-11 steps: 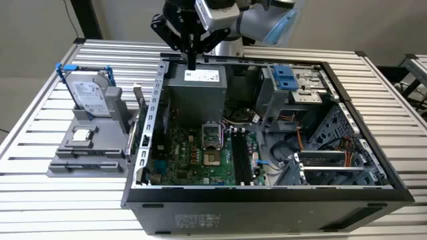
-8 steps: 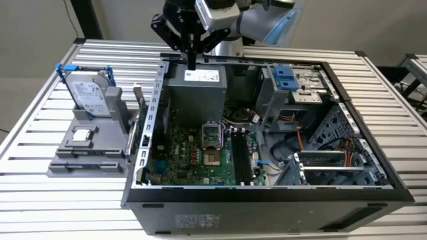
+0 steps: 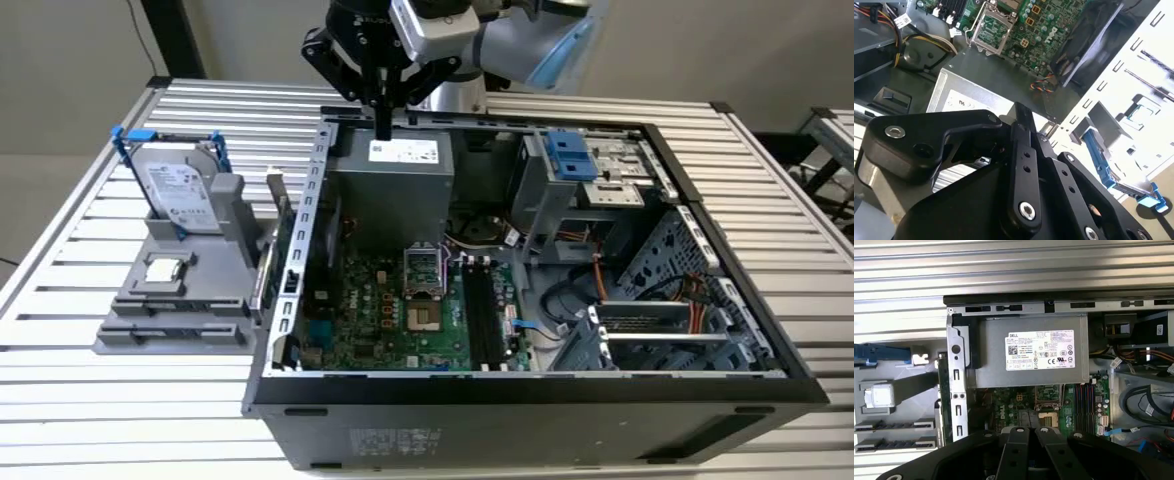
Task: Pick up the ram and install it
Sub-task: 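Reach for the ram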
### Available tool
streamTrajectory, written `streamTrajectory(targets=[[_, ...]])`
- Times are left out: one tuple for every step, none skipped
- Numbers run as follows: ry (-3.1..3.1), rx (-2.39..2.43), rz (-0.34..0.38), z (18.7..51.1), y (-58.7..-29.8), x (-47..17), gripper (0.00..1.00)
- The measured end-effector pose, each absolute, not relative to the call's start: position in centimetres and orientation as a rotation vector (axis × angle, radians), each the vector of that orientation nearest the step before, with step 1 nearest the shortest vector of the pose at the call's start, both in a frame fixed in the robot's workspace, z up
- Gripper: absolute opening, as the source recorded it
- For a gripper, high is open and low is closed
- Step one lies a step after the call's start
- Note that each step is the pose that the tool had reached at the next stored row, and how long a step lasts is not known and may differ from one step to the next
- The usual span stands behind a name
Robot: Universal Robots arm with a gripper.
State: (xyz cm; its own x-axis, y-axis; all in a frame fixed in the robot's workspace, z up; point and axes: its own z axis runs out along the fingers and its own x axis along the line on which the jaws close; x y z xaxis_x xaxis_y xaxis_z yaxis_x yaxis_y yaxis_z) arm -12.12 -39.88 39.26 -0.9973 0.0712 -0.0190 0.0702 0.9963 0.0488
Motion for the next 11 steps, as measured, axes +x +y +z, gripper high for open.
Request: streamTrajectory(targets=[[3.118,0.110,0.075,39.3,-39.9,-12.1,0.00],[3.118,0.110,0.075,39.3,-39.9,-12.1,0.00],[3.118,0.111,0.075,39.3,-39.9,-12.1,0.00],[3.118,0.111,0.075,39.3,-39.9,-12.3,0.00],[3.118,0.110,0.075,39.3,-39.9,-12.4,0.00],[3.118,0.110,0.075,39.3,-39.9,-12.5,0.00],[3.118,0.109,0.075,39.3,-39.9,-12.7,0.00],[3.118,0.109,0.075,39.3,-39.9,-12.9,0.00],[3.118,0.109,0.075,39.3,-39.9,-13.2,0.00],[3.118,0.109,0.075,39.3,-39.9,-13.4,0.00],[3.118,0.108,0.075,39.3,-39.9,-13.6,0.00]])
